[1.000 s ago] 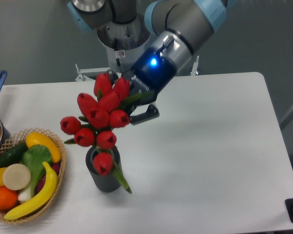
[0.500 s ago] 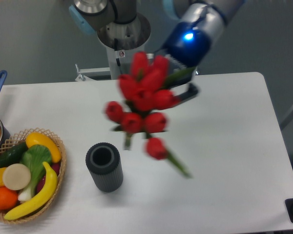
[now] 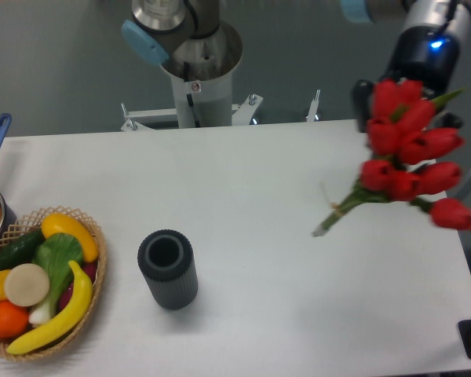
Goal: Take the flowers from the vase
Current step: 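Carry the tulip bunch up and away from the vase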
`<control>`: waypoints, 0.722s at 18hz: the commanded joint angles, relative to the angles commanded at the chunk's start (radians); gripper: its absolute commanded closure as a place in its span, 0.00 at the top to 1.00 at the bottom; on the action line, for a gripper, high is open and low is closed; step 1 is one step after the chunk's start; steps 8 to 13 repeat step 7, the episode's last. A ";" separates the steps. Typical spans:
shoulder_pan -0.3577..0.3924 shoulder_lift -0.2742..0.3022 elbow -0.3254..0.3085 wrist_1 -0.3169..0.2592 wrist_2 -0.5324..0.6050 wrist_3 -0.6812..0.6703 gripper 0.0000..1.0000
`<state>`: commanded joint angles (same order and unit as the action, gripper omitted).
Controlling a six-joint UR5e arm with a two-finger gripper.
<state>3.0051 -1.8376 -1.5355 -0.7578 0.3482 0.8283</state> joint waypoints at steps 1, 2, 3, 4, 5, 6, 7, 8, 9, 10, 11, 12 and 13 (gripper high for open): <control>0.000 -0.012 -0.002 0.000 0.003 0.017 0.31; 0.000 -0.020 -0.006 0.000 0.003 0.035 0.31; 0.000 -0.029 -0.011 0.000 0.005 0.049 0.31; 0.000 -0.034 -0.018 0.002 0.005 0.061 0.31; 0.002 -0.034 -0.020 0.000 0.005 0.064 0.31; 0.009 -0.032 -0.024 0.000 0.005 0.067 0.31; 0.011 -0.031 -0.031 0.002 0.005 0.068 0.31; 0.011 -0.031 -0.031 0.002 0.005 0.068 0.31; 0.011 -0.031 -0.031 0.002 0.005 0.068 0.31; 0.011 -0.031 -0.031 0.002 0.005 0.068 0.31; 0.011 -0.031 -0.031 0.002 0.005 0.068 0.31; 0.011 -0.031 -0.031 0.002 0.005 0.068 0.31; 0.011 -0.031 -0.031 0.002 0.005 0.068 0.31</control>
